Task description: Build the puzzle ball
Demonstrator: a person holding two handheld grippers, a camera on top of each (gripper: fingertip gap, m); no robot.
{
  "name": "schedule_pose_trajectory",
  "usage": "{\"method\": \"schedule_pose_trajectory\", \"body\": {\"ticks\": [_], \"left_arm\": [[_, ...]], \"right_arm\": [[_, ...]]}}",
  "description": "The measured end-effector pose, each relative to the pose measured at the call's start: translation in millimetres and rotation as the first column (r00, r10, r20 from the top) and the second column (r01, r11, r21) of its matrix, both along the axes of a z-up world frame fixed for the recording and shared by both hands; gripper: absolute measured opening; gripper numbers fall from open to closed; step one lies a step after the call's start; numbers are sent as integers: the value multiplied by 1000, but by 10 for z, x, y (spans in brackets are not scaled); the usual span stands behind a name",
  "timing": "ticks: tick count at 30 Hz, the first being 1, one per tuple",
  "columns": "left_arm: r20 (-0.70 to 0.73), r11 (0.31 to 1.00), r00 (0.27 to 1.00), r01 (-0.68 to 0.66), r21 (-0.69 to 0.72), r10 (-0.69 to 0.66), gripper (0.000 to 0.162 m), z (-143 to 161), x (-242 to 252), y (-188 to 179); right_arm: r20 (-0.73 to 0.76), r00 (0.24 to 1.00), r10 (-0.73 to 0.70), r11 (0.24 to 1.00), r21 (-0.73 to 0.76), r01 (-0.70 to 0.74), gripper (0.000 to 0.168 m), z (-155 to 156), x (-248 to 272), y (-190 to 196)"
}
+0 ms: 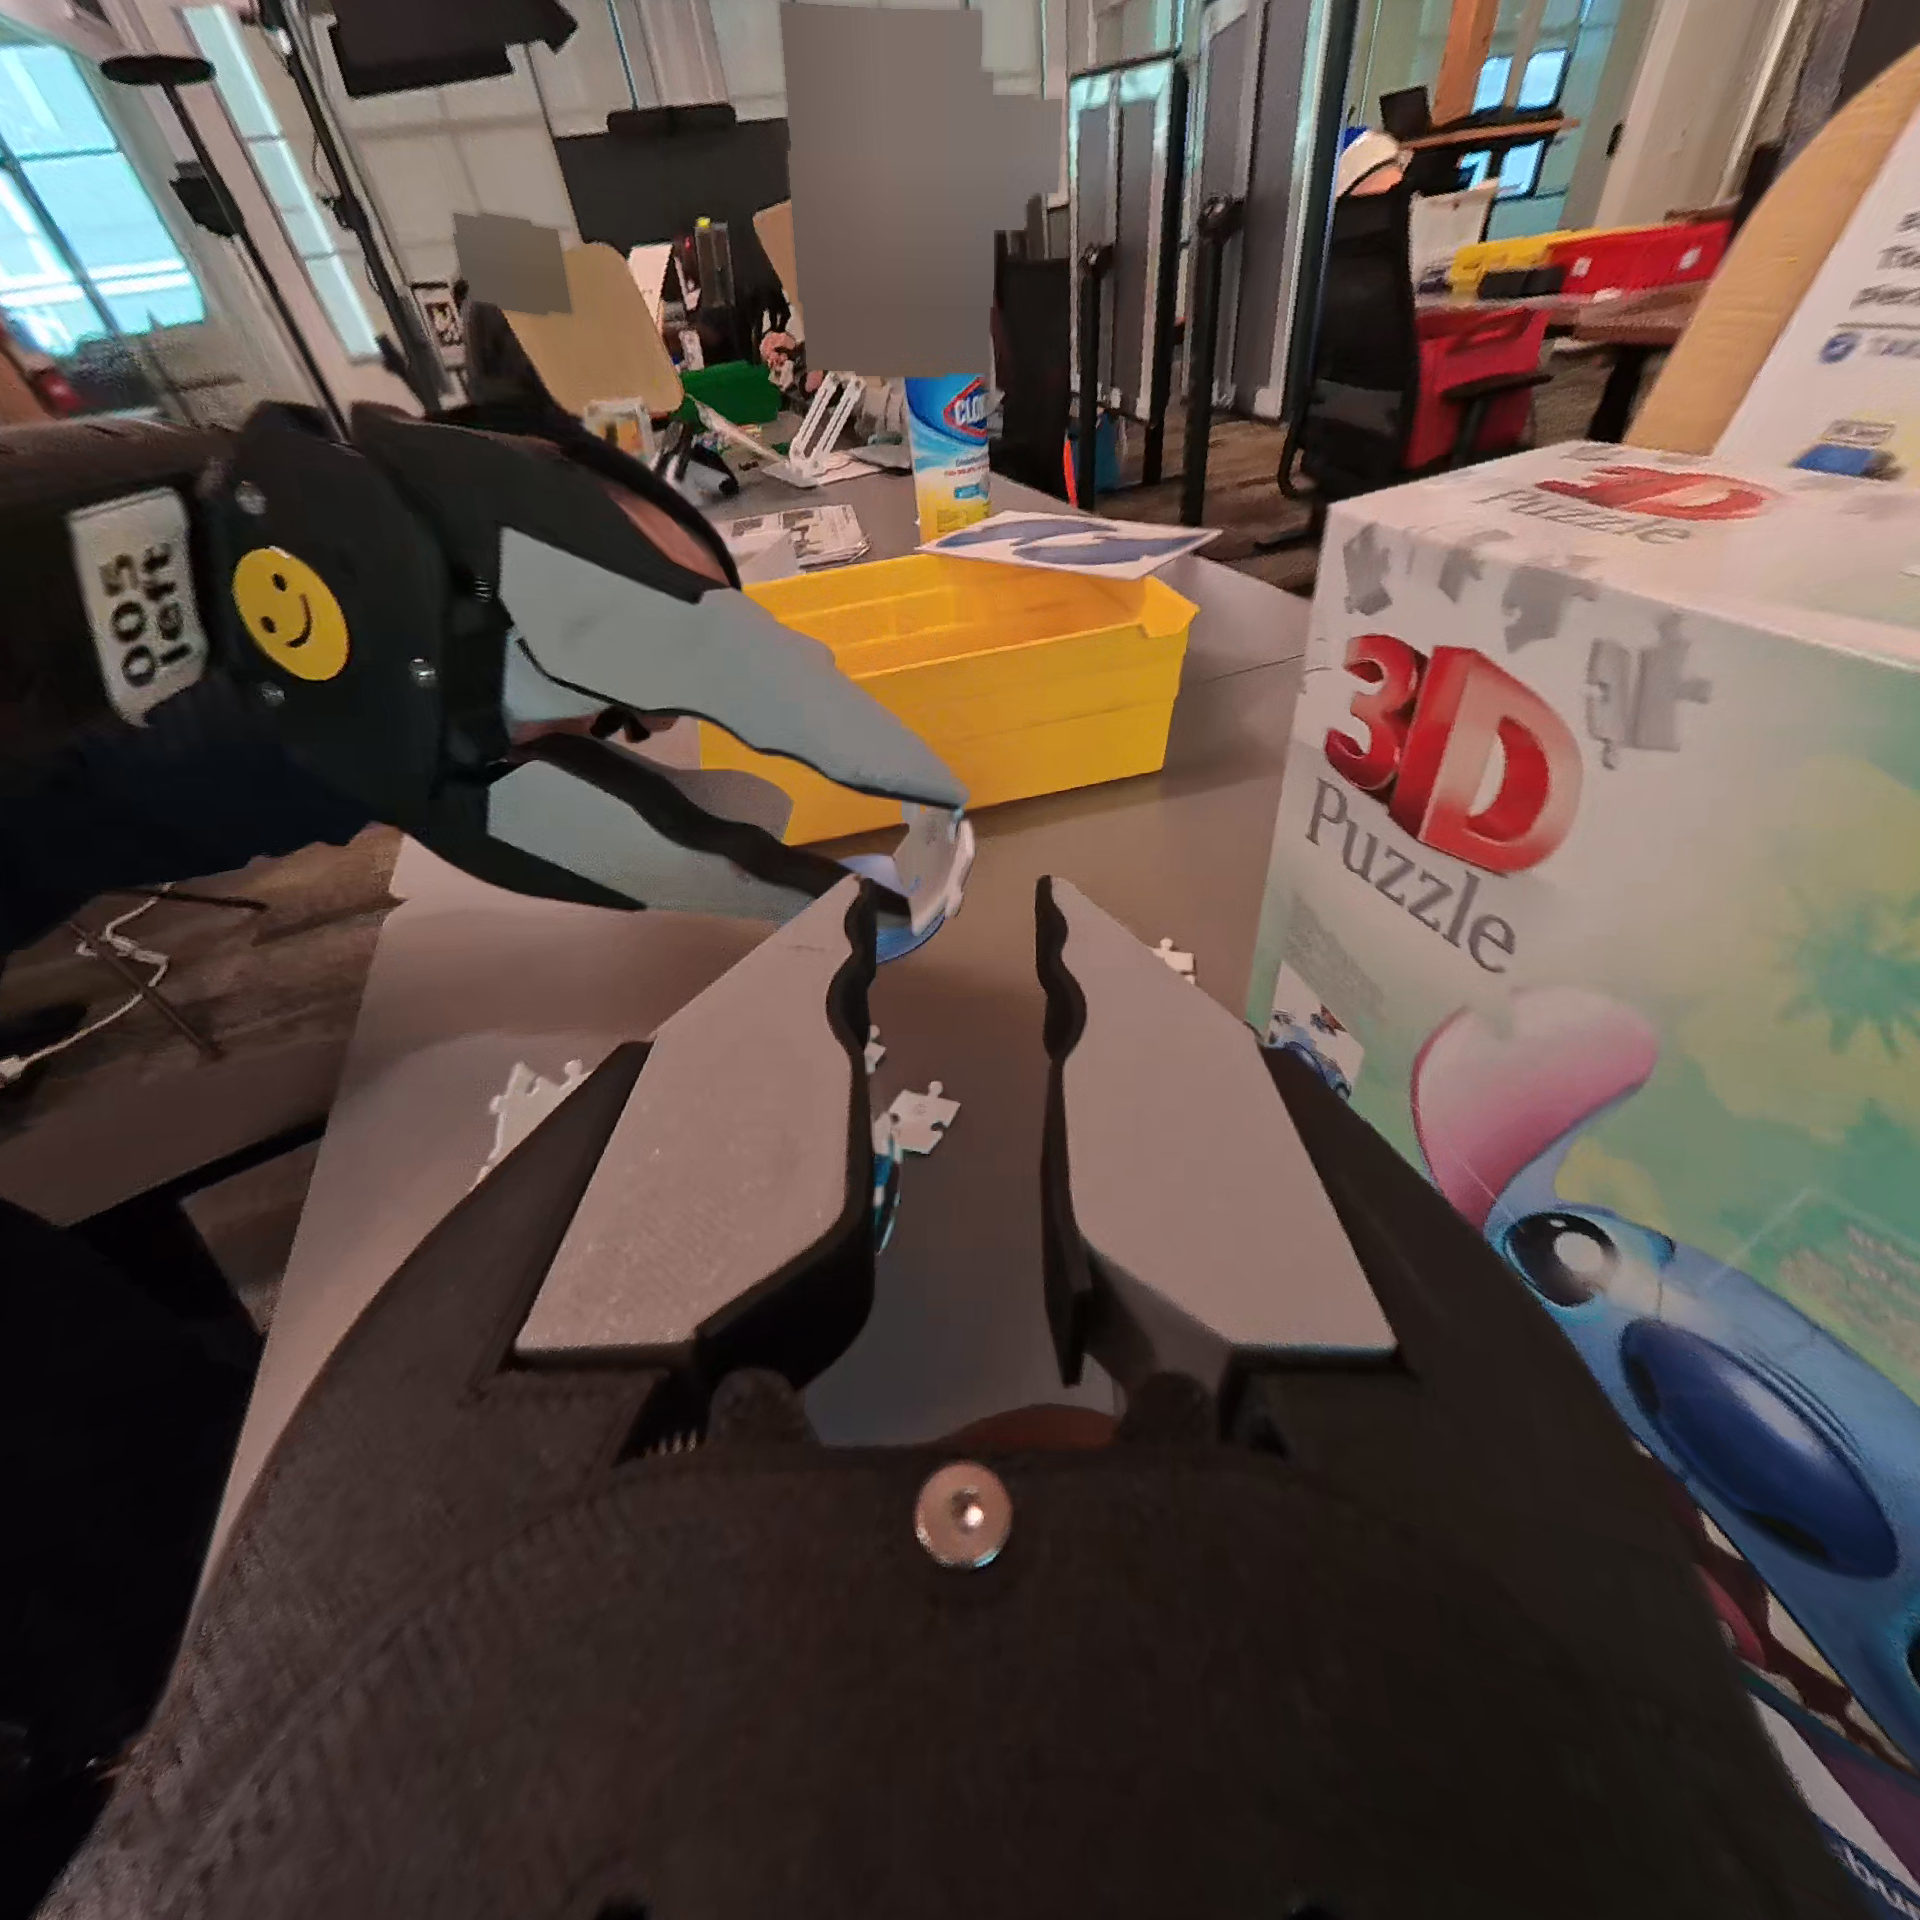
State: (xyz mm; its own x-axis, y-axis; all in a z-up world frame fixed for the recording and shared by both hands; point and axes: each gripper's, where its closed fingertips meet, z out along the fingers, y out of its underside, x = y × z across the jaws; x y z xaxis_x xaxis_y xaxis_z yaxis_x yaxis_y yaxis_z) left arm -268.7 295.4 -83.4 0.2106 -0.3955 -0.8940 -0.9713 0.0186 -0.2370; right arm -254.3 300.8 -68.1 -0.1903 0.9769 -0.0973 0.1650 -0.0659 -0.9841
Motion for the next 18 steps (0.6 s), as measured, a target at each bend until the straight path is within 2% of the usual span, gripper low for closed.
{"method": "schedule_pose_trajectory", "body": {"ticks": [3,6,9,11,13,15,18], "left_arm": [[-49,999,998,36,-1,-36,25,28,125,-64],[-111,999,993,46,1,-46,25,30,162,-96],[-116,999,992,48,-14,-49,25,-7,145,-104],[-108,999,994,32,-7,-33,13,-1,109,-94],[-46,999,999,25,-22,-26,6,14,101,-110],[63,998,998,25,-64,-21,9,15,114,-144],[152,999,988,-1,-48,9,10,54,37,-144]], "right_arm": [[57,998,33,999,2,-34,27,-74,-79,-30],[46,993,111,993,-35,-109,5,-82,-89,-134],[34,991,132,990,-52,-130,0,-106,-73,-166],[40,993,113,993,-43,-111,0,-157,-75,-146],[26,994,105,993,-49,-103,0,-175,-68,-137],[12,995,98,993,-67,-97,0,-177,-57,-122],[8,997,79,994,-80,-78,0,-198,-53,-76]]}}
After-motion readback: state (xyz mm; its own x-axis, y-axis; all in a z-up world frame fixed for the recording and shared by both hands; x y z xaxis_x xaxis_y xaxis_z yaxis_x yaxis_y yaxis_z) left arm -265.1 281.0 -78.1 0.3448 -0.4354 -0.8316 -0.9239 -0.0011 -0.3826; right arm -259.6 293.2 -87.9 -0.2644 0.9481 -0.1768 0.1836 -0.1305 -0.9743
